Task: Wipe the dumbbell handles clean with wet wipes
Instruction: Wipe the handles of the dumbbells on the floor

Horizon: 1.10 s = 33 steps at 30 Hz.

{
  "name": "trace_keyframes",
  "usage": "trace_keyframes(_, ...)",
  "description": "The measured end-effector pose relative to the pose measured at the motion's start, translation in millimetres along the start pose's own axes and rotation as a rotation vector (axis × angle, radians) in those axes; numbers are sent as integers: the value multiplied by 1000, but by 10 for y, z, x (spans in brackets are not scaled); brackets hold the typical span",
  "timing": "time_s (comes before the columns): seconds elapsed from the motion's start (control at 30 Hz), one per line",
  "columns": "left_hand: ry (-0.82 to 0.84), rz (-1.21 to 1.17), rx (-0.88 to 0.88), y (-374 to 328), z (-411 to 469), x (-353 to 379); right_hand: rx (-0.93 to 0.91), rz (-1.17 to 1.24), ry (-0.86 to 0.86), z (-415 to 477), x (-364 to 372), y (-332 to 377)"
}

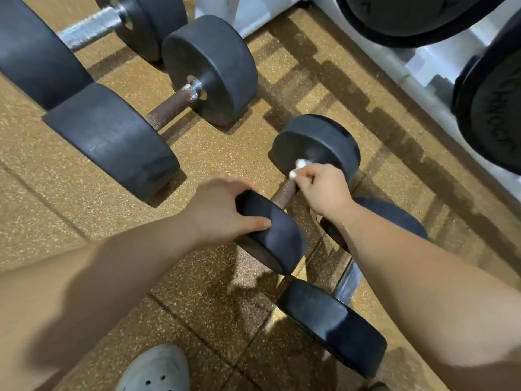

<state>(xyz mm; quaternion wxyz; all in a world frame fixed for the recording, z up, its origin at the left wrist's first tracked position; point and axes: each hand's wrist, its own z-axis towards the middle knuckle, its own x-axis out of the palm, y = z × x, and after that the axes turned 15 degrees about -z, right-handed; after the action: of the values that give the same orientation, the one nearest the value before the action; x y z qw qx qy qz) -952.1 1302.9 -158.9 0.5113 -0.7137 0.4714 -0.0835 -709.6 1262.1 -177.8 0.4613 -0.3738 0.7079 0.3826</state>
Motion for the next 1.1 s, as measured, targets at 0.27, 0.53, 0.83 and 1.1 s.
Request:
trace_keyframes(0.27, -89, 251, 93, -94, -121, 272, -92, -210, 25, 97, -74, -173)
trace_keyframes(0.53, -155, 331, 211, -82, -158, 427, -242, -32, 373, -176, 15, -113)
trace_keyframes(0.83, -91, 268, 221, -68, -129, 426, -282, -46, 167, -325, 119, -202)
trace_keyframes(1.1, -101, 282, 226, -89, -133, 464, 58, -50, -113, -164, 97, -316)
